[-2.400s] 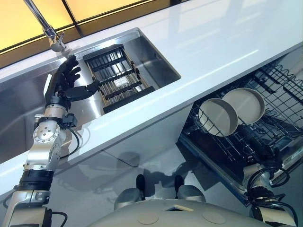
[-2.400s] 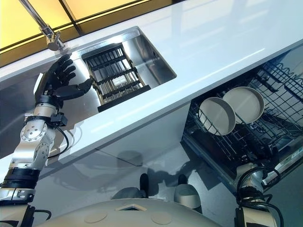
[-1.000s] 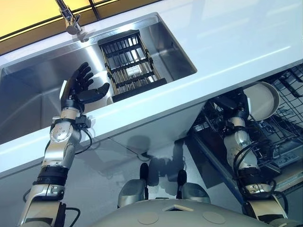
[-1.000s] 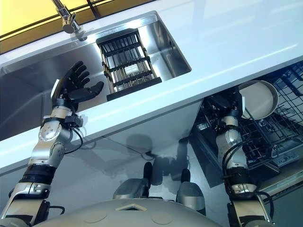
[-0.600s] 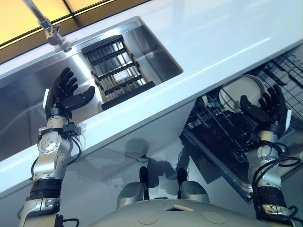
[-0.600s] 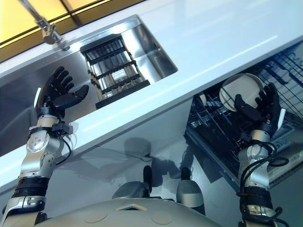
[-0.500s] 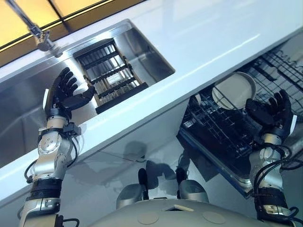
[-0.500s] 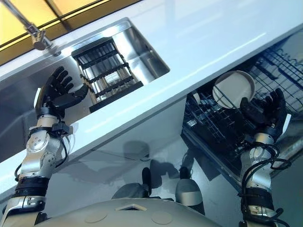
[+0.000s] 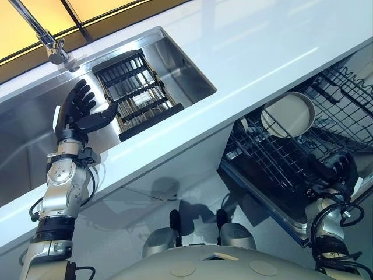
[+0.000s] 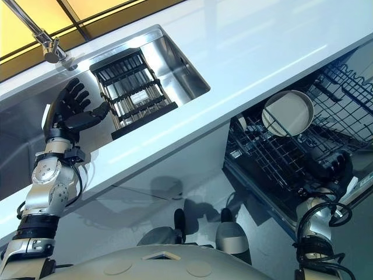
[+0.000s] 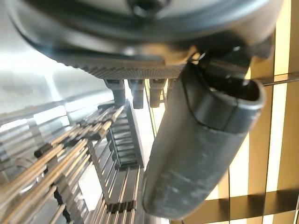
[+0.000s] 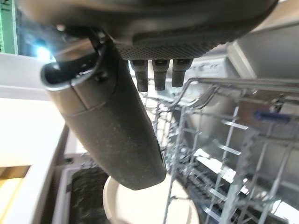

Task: Pick up plates and place into dishwasher.

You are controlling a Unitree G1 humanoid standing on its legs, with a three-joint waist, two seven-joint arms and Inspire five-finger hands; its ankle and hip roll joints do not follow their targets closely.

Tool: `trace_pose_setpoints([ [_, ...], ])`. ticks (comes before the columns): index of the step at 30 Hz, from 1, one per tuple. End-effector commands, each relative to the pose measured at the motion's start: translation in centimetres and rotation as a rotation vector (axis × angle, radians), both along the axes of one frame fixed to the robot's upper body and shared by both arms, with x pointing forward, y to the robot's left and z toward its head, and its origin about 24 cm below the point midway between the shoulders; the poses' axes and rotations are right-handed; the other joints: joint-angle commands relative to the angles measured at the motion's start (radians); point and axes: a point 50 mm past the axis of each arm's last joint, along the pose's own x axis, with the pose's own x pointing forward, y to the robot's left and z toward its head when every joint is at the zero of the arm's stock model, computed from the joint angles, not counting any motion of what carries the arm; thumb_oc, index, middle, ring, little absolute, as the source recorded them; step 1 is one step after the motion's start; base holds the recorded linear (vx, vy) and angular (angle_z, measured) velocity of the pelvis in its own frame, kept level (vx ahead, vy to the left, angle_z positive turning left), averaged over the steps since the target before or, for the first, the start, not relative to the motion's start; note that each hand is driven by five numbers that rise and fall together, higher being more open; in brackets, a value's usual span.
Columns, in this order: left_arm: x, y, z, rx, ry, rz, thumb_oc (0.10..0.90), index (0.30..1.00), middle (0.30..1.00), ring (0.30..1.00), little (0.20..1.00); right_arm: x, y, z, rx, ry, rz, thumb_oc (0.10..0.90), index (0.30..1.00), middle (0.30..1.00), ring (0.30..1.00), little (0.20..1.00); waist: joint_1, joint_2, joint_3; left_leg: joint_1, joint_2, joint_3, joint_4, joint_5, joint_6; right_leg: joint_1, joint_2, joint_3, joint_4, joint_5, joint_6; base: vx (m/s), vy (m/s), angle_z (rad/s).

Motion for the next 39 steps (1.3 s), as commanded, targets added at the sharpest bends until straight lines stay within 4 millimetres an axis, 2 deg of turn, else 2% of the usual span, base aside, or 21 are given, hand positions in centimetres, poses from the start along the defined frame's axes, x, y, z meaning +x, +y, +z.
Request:
trace_pose_setpoints([
  [1, 2.5, 0.1, 6.3, 0.096, -0.219, -0.033, 0.8, 0.9, 0.9, 0.9, 0.9, 1.9, -3.4, 4.3, -0.111, -0.101, -0.141, 0.8, 0.9, 0.9, 0.9, 0.9, 0.017, 0.004, -0.039, 0.003, -0.061, 0.036, 0.011, -0.097, 0.037, -0.061, 0.041, -0.013, 0.117, -0.101, 0.008, 0.02, -0.075, 0.12],
  [5, 2.7, -0.4, 6.8, 0.093, -0.236, -0.051, 0.8, 0.9, 0.9, 0.9, 0.9, 1.0, -4.4, 4.9, -0.201, -0.042, -0.363, 0.8, 0.9, 0.9, 0.9, 0.9, 0.025, 0.024, -0.017, -0.011, -0.059, 0.019, 0.018, -0.084, 0.031, -0.069, 0.043, -0.014, 0.137, -0.109, -0.004, 0.01, -0.053, 0.15],
  [8, 2.7, -0.8, 6.7, 0.08, -0.242, -0.056, 0.8, 0.9, 0.9, 0.9, 0.9, 0.6, -4.6, 5.2, -0.249, -0.016, -0.459, 0.8, 0.9, 0.9, 0.9, 0.9, 0.027, 0.039, -0.007, -0.018, -0.061, 0.011, 0.026, -0.079, 0.028, -0.071, 0.043, -0.019, 0.145, -0.115, -0.01, 0.01, -0.007, 0.1],
  [15, 2.7, -1.0, 7.0, 0.062, -0.252, -0.049, 0.8, 0.9, 0.9, 0.9, 0.9, 0.4, -4.3, 3.6, -0.102, -0.056, -0.417, 0.8, 0.9, 0.9, 0.9, 0.9, 0.03, 0.054, 0.01, -0.04, -0.062, -0.001, 0.042, -0.075, 0.023, -0.084, 0.042, -0.03, 0.158, -0.127, -0.025, -0.01, -0.01, 0.06],
  [19, 2.6, -0.9, 7.2, 0.066, -0.256, -0.056, 0.8, 0.9, 0.9, 0.9, 0.9, 1.3, -3.6, 2.9, 0.034, -0.184, -0.253, 0.8, 0.9, 0.9, 0.9, 0.9, 0.033, 0.051, 0.022, -0.055, -0.059, 0.0, 0.053, -0.071, 0.017, -0.089, 0.042, -0.042, 0.161, -0.128, -0.03, -0.02, -0.046, 0.0],
  [23, 2.6, -0.4, 7.5, 0.079, -0.265, -0.058, 0.8, 0.9, 0.9, 0.9, 0.9, 3.0, -2.2, 2.8, 0.156, -0.322, 0.047, 0.8, 0.9, 0.9, 0.9, 0.9, 0.03, 0.045, 0.04, -0.074, -0.056, -0.001, 0.064, -0.066, 0.011, -0.101, 0.044, -0.045, 0.162, -0.125, -0.033, -0.02, -0.054, -0.01],
  [27, 2.9, -0.1, 8.1, 0.088, -0.279, -0.059, 0.8, 0.9, 0.9, 0.9, 0.9, 3.8, -2.1, 3.4, 0.178, -0.367, 0.171, 0.8, 0.9, 0.9, 0.9, 0.9, 0.029, 0.041, 0.057, -0.085, -0.052, 0.003, 0.068, -0.063, 0.006, -0.111, 0.044, -0.049, 0.151, -0.114, -0.031, -0.05, -0.055, -0.01],
  [31, 3.3, -0.3, 8.7, 0.094, -0.292, -0.064, 0.8, 0.9, 0.9, 0.9, 0.9, 6.0, -1.4, 5.0, 0.193, -0.435, 0.342, 0.8, 0.9, 0.9, 0.9, 0.9, 0.035, 0.038, 0.075, -0.1, -0.049, 0.007, 0.069, -0.059, 0.0, -0.116, 0.045, -0.052, 0.135, -0.103, -0.028, -0.06, -0.047, -0.02],
  [33, 3.6, -0.4, 9.0, 0.095, -0.298, -0.072, 0.8, 0.9, 0.9, 0.9, 0.9, 7.8, -0.4, 6.3, 0.219, -0.495, 0.452, 0.8, 0.9, 0.9, 0.9, 0.9, 0.043, 0.036, 0.085, -0.111, -0.047, 0.008, 0.075, -0.056, -0.003, -0.117, 0.044, -0.057, 0.133, -0.101, -0.029, -0.04, -0.044, -0.02],
  [35, 3.7, -0.5, 9.2, 0.098, -0.299, -0.076, 0.8, 0.9, 0.9, 0.9, 0.9, 8.7, 0.2, 6.8, 0.239, -0.52, 0.502, 0.8, 0.9, 0.9, 0.9, 0.9, 0.046, 0.033, 0.087, -0.115, -0.045, 0.007, 0.079, -0.056, -0.004, -0.117, 0.043, -0.06, 0.132, -0.101, -0.029, -0.01, -0.042, 0.0],
  [38, 4.0, -0.7, 9.3, 0.101, -0.3, -0.078, 0.8, 0.9, 0.9, 0.9, 0.9, 11.1, 2.0, 9.2, 0.247, -0.611, 0.621, 0.8, 0.9, 0.9, 0.9, 0.9, 0.058, 0.026, 0.091, -0.121, -0.042, 0.003, 0.085, -0.055, -0.007, -0.113, 0.044, -0.068, 0.128, -0.099, -0.031, 0.01, -0.044, 0.01],
  [39, 4.1, -0.8, 9.3, 0.099, -0.3, -0.079, 0.8, 0.9, 0.9, 0.9, 0.9, 12.3, 3.0, 10.6, 0.233, -0.657, 0.671, 0.8, 0.9, 0.9, 0.9, 0.9, 0.062, 0.024, 0.094, -0.123, -0.041, 0.0, 0.091, -0.056, -0.007, -0.112, 0.044, -0.07, 0.128, -0.099, -0.032, 0.0, 0.0, 0.0],
])
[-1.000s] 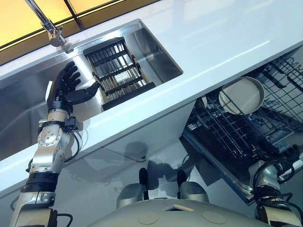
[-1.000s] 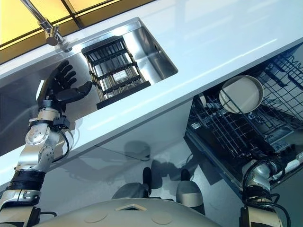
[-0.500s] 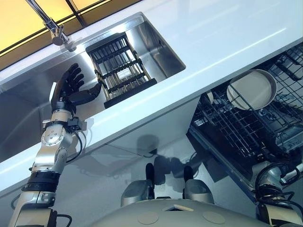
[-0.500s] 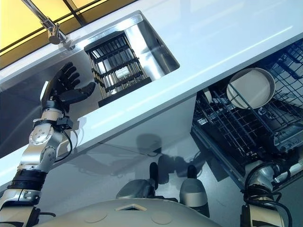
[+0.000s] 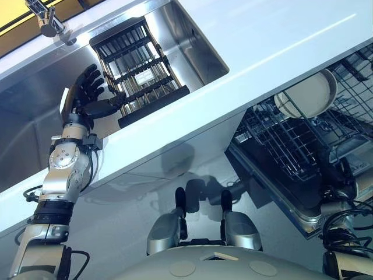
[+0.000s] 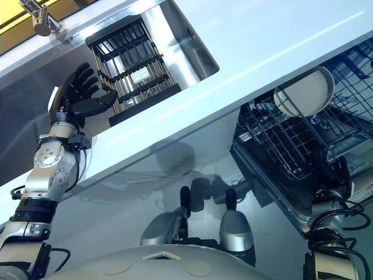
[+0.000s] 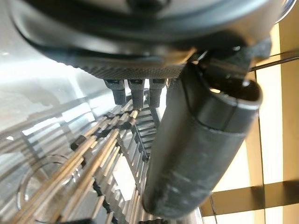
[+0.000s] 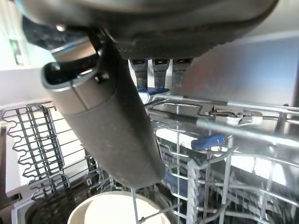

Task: Pick up plates and place into dishwasher.

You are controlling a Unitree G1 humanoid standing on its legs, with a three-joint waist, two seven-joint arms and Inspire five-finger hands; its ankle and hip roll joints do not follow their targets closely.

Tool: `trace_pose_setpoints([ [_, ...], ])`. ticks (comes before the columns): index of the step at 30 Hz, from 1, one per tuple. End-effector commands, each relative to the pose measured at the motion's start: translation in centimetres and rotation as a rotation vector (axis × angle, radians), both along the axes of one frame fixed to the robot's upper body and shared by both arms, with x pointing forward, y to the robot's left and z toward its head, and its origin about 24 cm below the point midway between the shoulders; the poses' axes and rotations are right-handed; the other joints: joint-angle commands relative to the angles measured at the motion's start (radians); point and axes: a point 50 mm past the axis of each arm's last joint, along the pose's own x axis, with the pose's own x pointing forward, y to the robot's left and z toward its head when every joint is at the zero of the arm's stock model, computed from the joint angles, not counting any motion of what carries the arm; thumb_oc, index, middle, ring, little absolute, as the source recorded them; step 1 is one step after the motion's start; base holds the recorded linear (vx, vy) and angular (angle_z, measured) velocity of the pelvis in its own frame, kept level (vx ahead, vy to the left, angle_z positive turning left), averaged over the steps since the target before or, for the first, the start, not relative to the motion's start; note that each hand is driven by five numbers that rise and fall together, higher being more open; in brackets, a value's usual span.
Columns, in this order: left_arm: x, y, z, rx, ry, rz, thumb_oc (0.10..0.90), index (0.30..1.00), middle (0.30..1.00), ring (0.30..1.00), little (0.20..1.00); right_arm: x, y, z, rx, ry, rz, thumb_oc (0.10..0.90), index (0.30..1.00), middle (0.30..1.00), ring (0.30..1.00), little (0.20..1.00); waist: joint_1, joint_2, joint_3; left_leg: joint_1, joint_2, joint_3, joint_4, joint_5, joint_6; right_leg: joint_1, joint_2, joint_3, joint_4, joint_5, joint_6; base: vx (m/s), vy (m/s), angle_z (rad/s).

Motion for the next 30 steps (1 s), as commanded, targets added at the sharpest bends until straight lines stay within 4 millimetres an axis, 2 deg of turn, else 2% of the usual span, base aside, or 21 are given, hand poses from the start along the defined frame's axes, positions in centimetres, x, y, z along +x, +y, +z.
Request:
trace_pose_setpoints([
  [1, 1.3, 0.5, 6.4, 0.054, -0.258, 0.01, 0.8, 0.9, 0.9, 0.9, 0.9, 11.4, 5.6, 12.1, -0.197, -0.527, 0.449, 0.8, 0.9, 0.9, 0.9, 0.9, 0.055, -0.034, -0.015, -0.044, -0.058, 0.045, 0.089, -0.095, 0.012, -0.051, 0.025, -0.018, 0.128, -0.107, -0.02, 0.03, -0.013, -0.01],
  [2, 1.3, 0.5, 6.2, 0.054, -0.253, 0.008, 0.8, 0.9, 0.9, 0.9, 0.9, 12.2, 6.5, 13.7, -0.233, -0.576, 0.47, 0.8, 0.9, 0.9, 0.9, 0.9, 0.062, -0.035, -0.016, -0.044, -0.058, 0.042, 0.093, -0.095, 0.013, -0.049, 0.025, -0.02, 0.129, -0.107, -0.021, 0.03, -0.003, -0.01],
  [3, 1.3, 0.4, 6.1, 0.054, -0.251, 0.008, 0.8, 0.9, 0.9, 0.9, 0.9, 12.7, 7.0, 14.4, -0.249, -0.597, 0.474, 0.8, 0.9, 0.9, 0.9, 0.9, 0.065, -0.036, -0.016, -0.045, -0.058, 0.041, 0.095, -0.096, 0.013, -0.048, 0.024, -0.021, 0.129, -0.107, -0.021, 0.04, 0.009, 0.0],
  [5, 1.4, 0.3, 5.7, 0.048, -0.244, 0.01, 0.8, 0.9, 0.9, 0.9, 0.9, 14.0, 8.8, 17.6, -0.334, -0.686, 0.507, 0.8, 0.9, 0.9, 0.9, 0.9, 0.076, -0.038, -0.019, -0.046, -0.06, 0.037, 0.102, -0.097, 0.014, -0.044, 0.024, -0.023, 0.126, -0.107, -0.023, 0.05, 0.025, 0.01],
  [7, 1.6, -0.1, 5.2, 0.041, -0.233, 0.008, 0.8, 0.9, 0.9, 0.9, 0.9, 15.5, 11.3, 21.7, -0.407, -0.782, 0.539, 0.8, 0.9, 0.9, 0.9, 0.9, 0.096, -0.04, -0.026, -0.046, -0.063, 0.028, 0.108, -0.1, 0.016, -0.037, 0.023, -0.026, 0.124, -0.108, -0.026, 0.06, 0.031, 0.01],
  [8, 1.6, -0.1, 5.2, 0.041, -0.234, 0.01, 0.8, 0.9, 0.9, 0.9, 0.9, 15.6, 11.4, 21.7, -0.408, -0.783, 0.54, 0.8, 0.9, 0.9, 0.9, 0.9, 0.095, -0.039, -0.024, -0.046, -0.063, 0.028, 0.108, -0.101, 0.016, -0.037, 0.023, -0.025, 0.123, -0.108, -0.026, 0.07, 0.034, 0.01],
  [9, 1.7, -0.3, 4.9, 0.038, -0.225, 0.005, 0.8, 0.9, 0.9, 0.9, 0.9, 16.2, 12.8, 24.5, -0.473, -0.844, 0.551, 0.8, 0.9, 0.9, 0.9, 0.9, 0.113, -0.041, -0.03, -0.047, -0.067, 0.019, 0.113, -0.102, 0.018, -0.03, 0.022, -0.03, 0.122, -0.11, -0.028, 0.06, 0.025, 0.03],
  [10, 1.7, -0.3, 4.8, 0.038, -0.223, 0.004, 0.8, 0.9, 0.9, 0.9, 0.9, 16.3, 13.2, 25.2, -0.484, -0.856, 0.55, 0.8, 0.9, 0.9, 0.9, 0.9, 0.117, -0.042, -0.031, -0.047, -0.068, 0.018, 0.115, -0.103, 0.018, -0.029, 0.022, -0.031, 0.123, -0.111, -0.029, 0.09, 0.043, 0.03],
  [11, 1.8, -0.3, 4.5, 0.039, -0.216, 0.002, 0.8, 0.9, 0.9, 0.9, 0.9, 16.6, 14.0, 27.3, -0.528, -0.902, 0.545, 0.8, 0.9, 0.9, 0.9, 0.9, 0.129, -0.043, -0.037, -0.048, -0.071, 0.011, 0.116, -0.103, 0.019, -0.025, 0.022, -0.034, 0.123, -0.112, -0.03, 0.05, 0.027, 0.04],
  [12, 1.9, -0.3, 4.5, 0.04, -0.216, 0.001, 0.8, 0.9, 0.9, 0.9, 0.9, 16.7, 14.2, 27.8, -0.535, -0.91, 0.54, 0.8, 0.9, 0.9, 0.9, 0.9, 0.131, -0.044, -0.038, -0.048, -0.072, 0.01, 0.116, -0.103, 0.019, -0.024, 0.022, -0.035, 0.123, -0.112, -0.031, 0.07, 0.04, 0.1],
  [14, 2.1, -0.5, 4.3, 0.044, -0.205, -0.009, 0.8, 0.9, 0.9, 0.9, 0.9, 17.0, 15.0, 30.4, -0.58, -0.957, 0.493, 0.8, 0.9, 0.9, 0.9, 0.9, 0.152, -0.05, -0.05, -0.048, -0.077, -0.001, 0.115, -0.104, 0.019, -0.021, 0.02, -0.044, 0.124, -0.114, -0.032, 0.06, 0.036, 0.28],
  [15, 2.1, -0.4, 4.2, 0.046, -0.203, -0.011, 0.8, 0.9, 0.9, 0.9, 0.9, 17.1, 14.9, 30.8, -0.593, -0.959, 0.474, 0.8, 0.9, 0.9, 0.9, 0.9, 0.157, -0.052, -0.054, -0.047, -0.078, -0.005, 0.113, -0.104, 0.02, -0.02, 0.019, -0.047, 0.126, -0.115, -0.032, 0.03, 0.023, 0.27],
  [18, 2.2, -0.4, 4.2, 0.051, -0.2, -0.029, 0.8, 0.9, 0.9, 0.9, 0.9, 17.2, 14.8, 31.2, -0.624, -0.937, 0.432, 0.8, 0.9, 0.9, 0.9, 0.9, 0.169, -0.059, -0.064, -0.043, -0.082, -0.017, 0.109, -0.104, 0.023, -0.018, 0.016, -0.057, 0.128, -0.117, -0.032, 0.02, 0.023, 0.11],
  [21, 2.2, -0.3, 4.3, 0.059, -0.202, -0.043, 0.8, 0.9, 0.9, 0.9, 0.9, 17.3, 13.6, 30.1, -0.636, -0.873, 0.39, 0.8, 0.9, 0.9, 0.9, 0.9, 0.173, -0.065, -0.072, -0.033, -0.087, -0.027, 0.103, -0.106, 0.027, -0.017, 0.013, -0.064, 0.131, -0.116, -0.03, 0.01, 0.035, 0.2],
  [24, 1.9, -0.2, 4.6, 0.057, -0.208, -0.052, 0.8, 0.9, 0.9, 0.9, 0.9, 17.0, 11.5, 27.0, -0.629, -0.739, 0.328, 0.8, 0.9, 0.9, 0.9, 0.9, 0.164, -0.07, -0.08, -0.011, -0.092, -0.029, 0.09, -0.111, 0.035, -0.012, 0.01, -0.064, 0.131, -0.114, -0.026, 0.01, 0.056, 0.09],
  [25, 1.9, -0.3, 4.6, 0.056, -0.207, -0.053, 0.8, 0.9, 0.9, 0.9, 0.9, 16.9, 11.3, 26.6, -0.628, -0.725, 0.323, 0.8, 0.9, 0.9, 0.9, 0.9, 0.162, -0.071, -0.081, -0.008, -0.093, -0.029, 0.088, -0.112, 0.037, -0.011, 0.01, -0.064, 0.13, -0.113, -0.025, 0.0, 0.052, 0.06],
  [26, 1.9, -0.4, 4.6, 0.056, -0.209, -0.054, 0.8, 0.9, 0.9, 0.9, 0.9, 16.7, 10.6, 25.4, -0.623, -0.682, 0.304, 0.8, 0.9, 0.9, 0.9, 0.9, 0.157, -0.072, -0.084, -0.001, -0.094, -0.026, 0.084, -0.114, 0.039, -0.009, 0.009, -0.062, 0.129, -0.112, -0.023, 0.0, 0.081, 0.04],
  [27, 1.7, -0.3, 4.7, 0.051, -0.213, -0.056, 0.8, 0.9, 0.9, 0.9, 0.9, 16.2, 9.5, 23.4, -0.608, -0.604, 0.28, 0.8, 0.9, 0.9, 0.9, 0.9, 0.146, -0.075, -0.089, 0.012, -0.095, -0.02, 0.074, -0.117, 0.043, -0.007, 0.007, -0.058, 0.127, -0.108, -0.019, 0.0, 0.109, 0.09],
  [30, 1.5, -0.3, 4.5, 0.043, -0.214, -0.053, 0.8, 0.9, 0.9, 0.9, 0.9, 15.1, 8.0, 20.4, -0.59, -0.488, 0.235, 0.8, 0.9, 0.9, 0.9, 0.9, 0.125, -0.081, -0.097, 0.03, -0.097, -0.008, 0.058, -0.123, 0.049, -0.003, 0.005, -0.046, 0.123, -0.103, -0.011, -0.01, 0.103, 0.09],
])
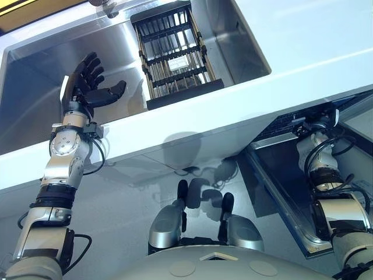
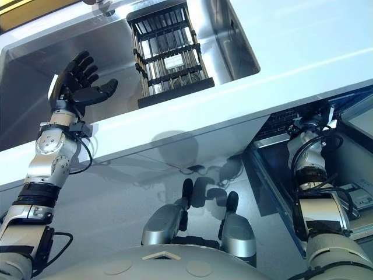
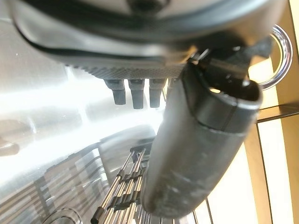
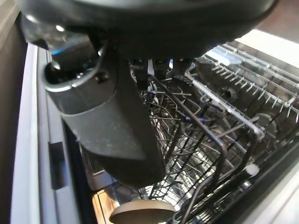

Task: Pick up plates and place into dishwasher.

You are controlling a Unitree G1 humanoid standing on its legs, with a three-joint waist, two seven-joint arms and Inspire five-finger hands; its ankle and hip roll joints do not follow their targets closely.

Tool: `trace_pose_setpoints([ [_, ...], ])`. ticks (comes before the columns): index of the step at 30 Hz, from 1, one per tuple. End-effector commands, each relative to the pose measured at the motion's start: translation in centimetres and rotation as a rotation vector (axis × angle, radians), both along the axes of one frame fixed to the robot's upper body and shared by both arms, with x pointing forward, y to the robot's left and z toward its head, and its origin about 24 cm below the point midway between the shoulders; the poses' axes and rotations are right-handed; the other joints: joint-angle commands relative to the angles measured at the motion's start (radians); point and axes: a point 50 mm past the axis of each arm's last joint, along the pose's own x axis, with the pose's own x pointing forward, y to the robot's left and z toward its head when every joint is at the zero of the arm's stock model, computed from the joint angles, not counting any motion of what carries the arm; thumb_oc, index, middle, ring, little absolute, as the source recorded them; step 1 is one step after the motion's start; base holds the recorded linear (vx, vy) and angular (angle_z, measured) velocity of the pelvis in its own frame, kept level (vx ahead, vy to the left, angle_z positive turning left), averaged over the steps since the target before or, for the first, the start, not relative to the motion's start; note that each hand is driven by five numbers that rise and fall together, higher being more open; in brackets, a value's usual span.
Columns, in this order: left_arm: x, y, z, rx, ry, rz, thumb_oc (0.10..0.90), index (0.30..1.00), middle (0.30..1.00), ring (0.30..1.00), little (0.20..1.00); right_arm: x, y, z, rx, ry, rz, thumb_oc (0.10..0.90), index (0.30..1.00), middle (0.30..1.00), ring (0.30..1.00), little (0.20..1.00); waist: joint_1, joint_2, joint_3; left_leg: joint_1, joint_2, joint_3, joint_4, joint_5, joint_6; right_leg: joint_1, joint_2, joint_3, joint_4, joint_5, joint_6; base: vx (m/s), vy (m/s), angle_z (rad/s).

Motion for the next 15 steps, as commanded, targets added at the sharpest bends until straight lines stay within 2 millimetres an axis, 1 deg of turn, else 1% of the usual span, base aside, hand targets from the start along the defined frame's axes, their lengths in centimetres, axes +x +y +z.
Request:
trace_pose_setpoints([
  [1, -0.6, -0.2, 3.3, 0.022, -0.183, -0.026, 0.8, 0.9, 0.9, 0.9, 0.9, 2.5, 2.5, 10.0, -0.22, -0.396, 0.128, 0.8, 0.9, 0.9, 0.9, 0.9, -0.008, -0.086, -0.124, 0.041, -0.084, 0.052, 0.052, -0.151, 0.045, -0.045, 0.012, 0.057, 0.121, -0.1, -0.002, -0.01, 0.126, -0.01],
  [2, -0.9, -0.2, 3.1, 0.016, -0.181, -0.014, 0.8, 0.9, 0.9, 0.9, 0.9, 1.6, 2.1, 8.6, -0.223, -0.356, 0.108, 0.8, 0.9, 0.9, 0.9, 0.9, -0.02, -0.09, -0.131, 0.053, -0.085, 0.062, 0.042, -0.154, 0.05, -0.042, 0.014, 0.068, 0.117, -0.098, 0.003, 0.0, 0.095, -0.04],
  [3, -0.9, -0.1, 3.0, 0.016, -0.179, -0.012, 0.8, 0.9, 0.9, 0.9, 0.9, 1.4, 2.1, 8.4, -0.223, -0.35, 0.108, 0.8, 0.9, 0.9, 0.9, 0.9, -0.021, -0.09, -0.133, 0.055, -0.085, 0.064, 0.04, -0.154, 0.05, -0.042, 0.014, 0.07, 0.116, -0.097, 0.003, -0.04, 0.111, -0.08],
  [4, -1.3, 0.0, 2.7, 0.005, -0.181, 0.005, 0.8, 0.9, 0.9, 0.9, 0.9, 0.3, 1.6, 6.9, -0.238, -0.294, 0.084, 0.8, 0.9, 0.9, 0.9, 0.9, -0.039, -0.094, -0.138, 0.058, -0.085, 0.077, 0.034, -0.149, 0.055, -0.046, 0.014, 0.079, 0.113, -0.085, 0.007, -0.03, 0.081, -0.19],
  [5, -1.5, 0.1, 2.5, 0.004, -0.178, 0.013, 0.8, 0.9, 0.9, 0.9, 0.9, -0.3, 1.3, 6.3, -0.247, -0.274, 0.073, 0.8, 0.9, 0.9, 0.9, 0.9, -0.045, -0.097, -0.143, 0.063, -0.085, 0.083, 0.03, -0.151, 0.058, -0.046, 0.016, 0.086, 0.112, -0.084, 0.009, 0.0, 0.125, -0.3],
  [6, -1.9, 0.4, 2.1, -0.005, -0.174, 0.029, 0.8, 0.9, 0.9, 0.9, 0.9, -1.9, 0.2, 5.0, -0.293, -0.219, 0.038, 0.8, 0.9, 0.9, 0.9, 0.9, -0.064, -0.101, -0.154, 0.081, -0.084, 0.098, 0.016, -0.162, 0.063, -0.041, 0.019, 0.104, 0.11, -0.091, 0.017, 0.01, 0.086, -0.32],
  [7, -2.0, 0.4, 2.0, -0.011, -0.174, 0.033, 0.8, 0.9, 0.9, 0.9, 0.9, -2.5, -0.1, 4.7, -0.315, -0.2, 0.026, 0.8, 0.9, 0.9, 0.9, 0.9, -0.072, -0.104, -0.155, 0.081, -0.083, 0.107, 0.017, -0.158, 0.066, -0.044, 0.02, 0.109, 0.11, -0.083, 0.018, 0.02, 0.095, -0.36],
  [8, -2.3, 0.6, 1.8, -0.015, -0.173, 0.045, 0.8, 0.9, 0.9, 0.9, 0.9, -3.7, -0.8, 4.1, -0.349, -0.166, 0.004, 0.8, 0.9, 0.9, 0.9, 0.9, -0.086, -0.107, -0.16, 0.092, -0.083, 0.117, 0.012, -0.171, 0.07, -0.041, 0.021, 0.125, 0.112, -0.092, 0.023, -0.02, 0.058, -0.37],
  [9, -2.3, 0.7, 1.8, -0.017, -0.172, 0.051, 0.8, 0.9, 0.9, 0.9, 0.9, -4.1, -1.1, 4.0, -0.361, -0.156, -0.004, 0.8, 0.9, 0.9, 0.9, 0.9, -0.094, -0.108, -0.161, 0.096, -0.082, 0.123, 0.011, -0.175, 0.072, -0.041, 0.022, 0.131, 0.114, -0.093, 0.025, 0.0, 0.066, -0.45],
  [11, -2.5, 0.9, 1.6, -0.027, -0.171, 0.066, 0.8, 0.9, 0.9, 0.9, 0.9, -5.6, -2.2, 3.7, -0.407, -0.117, -0.043, 0.8, 0.9, 0.9, 0.9, 0.9, -0.122, -0.113, -0.166, 0.107, -0.081, 0.145, 0.007, -0.184, 0.079, -0.048, 0.024, 0.154, 0.124, -0.095, 0.033, -0.03, 0.059, -0.36],
  [15, -2.3, 1.3, 1.7, -0.039, -0.175, 0.088, 0.8, 0.9, 0.9, 0.9, 0.9, -7.5, -3.7, 4.2, -0.422, -0.133, -0.121, 0.8, 0.9, 0.9, 0.9, 0.9, -0.17, -0.12, -0.17, 0.121, -0.08, 0.193, 0.004, -0.199, 0.087, -0.059, 0.026, 0.189, 0.126, -0.089, 0.046, -0.03, 0.044, -0.43],
])
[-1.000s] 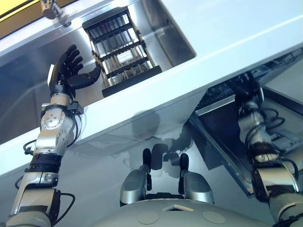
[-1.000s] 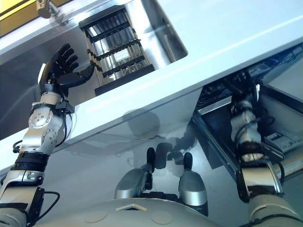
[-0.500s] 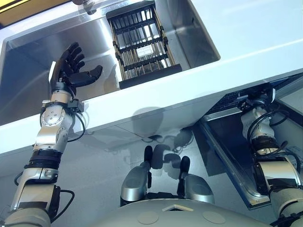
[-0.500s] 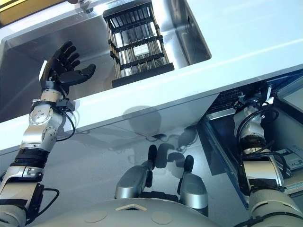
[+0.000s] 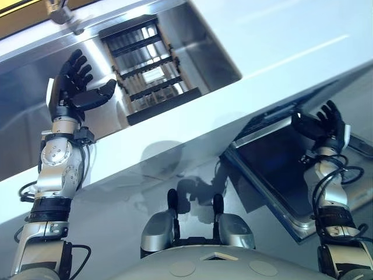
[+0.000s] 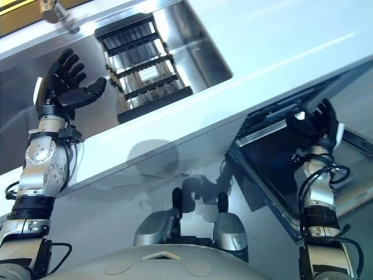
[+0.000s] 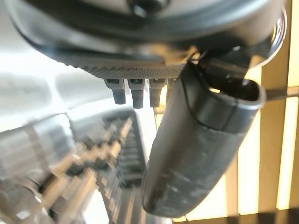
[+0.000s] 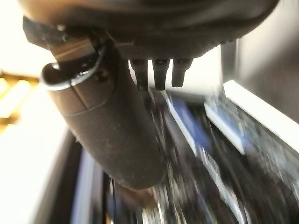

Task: Pick up plates and place into dishwasher.

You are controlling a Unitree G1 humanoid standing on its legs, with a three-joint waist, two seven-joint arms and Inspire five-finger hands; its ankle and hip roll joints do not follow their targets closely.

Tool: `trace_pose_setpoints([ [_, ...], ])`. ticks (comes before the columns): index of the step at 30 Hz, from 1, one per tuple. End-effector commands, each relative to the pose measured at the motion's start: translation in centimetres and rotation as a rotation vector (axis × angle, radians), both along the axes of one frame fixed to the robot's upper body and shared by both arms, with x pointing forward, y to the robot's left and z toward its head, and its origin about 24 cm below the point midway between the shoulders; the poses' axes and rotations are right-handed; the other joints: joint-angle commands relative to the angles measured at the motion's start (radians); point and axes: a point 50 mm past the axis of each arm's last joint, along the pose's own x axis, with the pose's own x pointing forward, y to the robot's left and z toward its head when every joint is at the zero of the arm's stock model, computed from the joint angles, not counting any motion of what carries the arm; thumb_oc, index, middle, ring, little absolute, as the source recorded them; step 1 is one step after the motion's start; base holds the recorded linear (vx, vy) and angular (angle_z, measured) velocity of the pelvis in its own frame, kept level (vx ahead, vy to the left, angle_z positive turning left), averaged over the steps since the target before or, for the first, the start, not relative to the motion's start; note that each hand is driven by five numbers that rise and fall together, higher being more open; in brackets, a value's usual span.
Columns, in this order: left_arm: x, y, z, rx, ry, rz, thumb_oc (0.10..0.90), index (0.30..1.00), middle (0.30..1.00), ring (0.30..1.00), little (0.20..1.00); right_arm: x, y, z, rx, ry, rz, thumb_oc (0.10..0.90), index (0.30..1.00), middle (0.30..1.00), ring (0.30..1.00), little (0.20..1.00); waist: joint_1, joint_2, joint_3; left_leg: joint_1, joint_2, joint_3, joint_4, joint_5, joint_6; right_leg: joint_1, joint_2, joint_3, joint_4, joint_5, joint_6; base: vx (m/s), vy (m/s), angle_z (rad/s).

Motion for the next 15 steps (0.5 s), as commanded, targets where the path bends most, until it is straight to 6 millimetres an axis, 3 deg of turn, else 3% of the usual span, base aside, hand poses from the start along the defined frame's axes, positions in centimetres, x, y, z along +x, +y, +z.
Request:
trace_pose_setpoints([
  [1, 0.1, 0.1, 1.2, 0.001, -0.111, 0.014, 0.8, 0.9, 0.9, 0.9, 0.9, -0.7, -2.1, 5.4, -0.178, -0.183, -0.05, 0.8, 0.9, 0.9, 0.9, 0.9, -0.061, 0.027, -0.143, 0.03, -0.056, 0.04, 0.007, -0.136, 0.057, -0.073, 0.057, 0.006, 0.125, -0.089, 0.021, -0.04, 0.023, -0.45],
  [9, 1.1, 0.3, 2.2, 0.0, -0.126, 0.015, 0.8, 0.9, 0.9, 0.9, 0.9, -4.3, -4.7, 3.4, -0.128, -0.158, -0.298, 0.8, 0.9, 0.9, 0.9, 0.9, -0.115, 0.034, -0.142, 0.028, -0.051, 0.101, 0.01, -0.149, 0.068, -0.12, 0.055, 0.035, 0.175, -0.097, 0.043, -0.03, -0.024, -0.32],
  [15, 2.1, 0.9, 3.8, -0.031, -0.166, 0.034, 0.8, 0.9, 0.9, 0.9, 0.9, -6.0, -5.6, -0.5, 0.139, -0.183, -0.359, 0.8, 0.9, 0.9, 0.9, 0.9, -0.129, 0.048, -0.116, 0.006, -0.051, 0.107, 0.042, -0.154, 0.07, -0.151, 0.051, 0.043, 0.203, -0.097, 0.04, -0.02, -0.087, -0.13],
])
